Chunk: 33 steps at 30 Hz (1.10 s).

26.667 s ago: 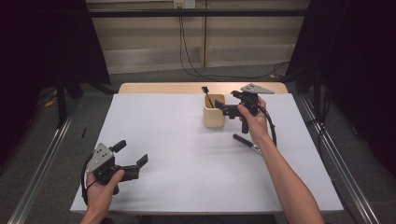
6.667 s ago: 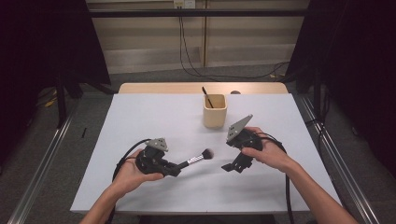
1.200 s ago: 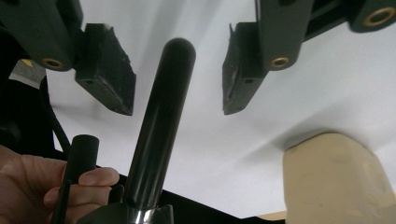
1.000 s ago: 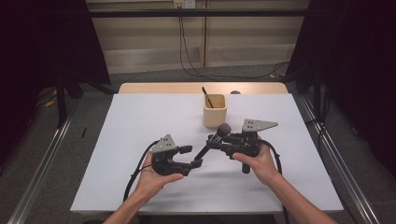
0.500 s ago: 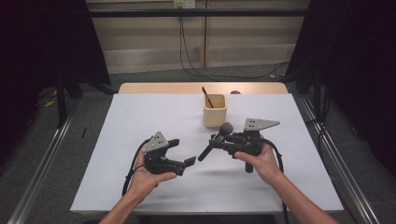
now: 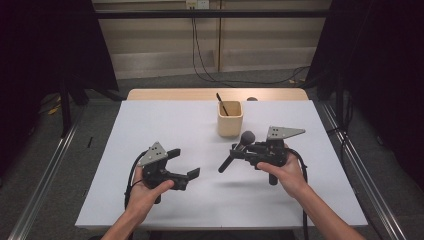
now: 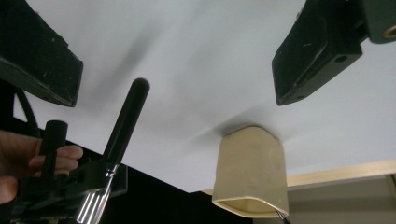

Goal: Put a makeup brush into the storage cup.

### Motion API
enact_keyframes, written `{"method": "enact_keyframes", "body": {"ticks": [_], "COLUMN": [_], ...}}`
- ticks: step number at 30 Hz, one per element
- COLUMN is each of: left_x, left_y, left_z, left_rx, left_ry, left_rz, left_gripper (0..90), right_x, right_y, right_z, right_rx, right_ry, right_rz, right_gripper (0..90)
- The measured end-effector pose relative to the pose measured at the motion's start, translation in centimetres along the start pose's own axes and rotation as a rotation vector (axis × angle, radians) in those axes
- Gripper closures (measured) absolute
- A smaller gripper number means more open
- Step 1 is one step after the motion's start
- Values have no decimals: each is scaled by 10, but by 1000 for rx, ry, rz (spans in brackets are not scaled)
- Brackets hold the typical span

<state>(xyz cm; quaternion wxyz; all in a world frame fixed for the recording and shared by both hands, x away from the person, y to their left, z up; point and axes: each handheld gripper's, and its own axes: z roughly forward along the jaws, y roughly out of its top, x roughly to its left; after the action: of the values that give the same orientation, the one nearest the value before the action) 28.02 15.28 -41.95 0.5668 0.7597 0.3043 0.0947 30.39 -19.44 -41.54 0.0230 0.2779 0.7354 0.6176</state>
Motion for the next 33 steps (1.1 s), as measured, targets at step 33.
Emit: {"method": "enact_keyframes", "body": {"ticks": [33], "left_x": [33], "left_y": [-47], "left_z": [-68], "left_rx": [-17], "left_ry": [259], "left_rz": [3], "left_gripper": [42], "right_x": [-32], "right_y": [26], "right_z": [-33], "right_rx": [5], "right_ry": [-177], "right_rz": [-17], "right_gripper": [717]}}
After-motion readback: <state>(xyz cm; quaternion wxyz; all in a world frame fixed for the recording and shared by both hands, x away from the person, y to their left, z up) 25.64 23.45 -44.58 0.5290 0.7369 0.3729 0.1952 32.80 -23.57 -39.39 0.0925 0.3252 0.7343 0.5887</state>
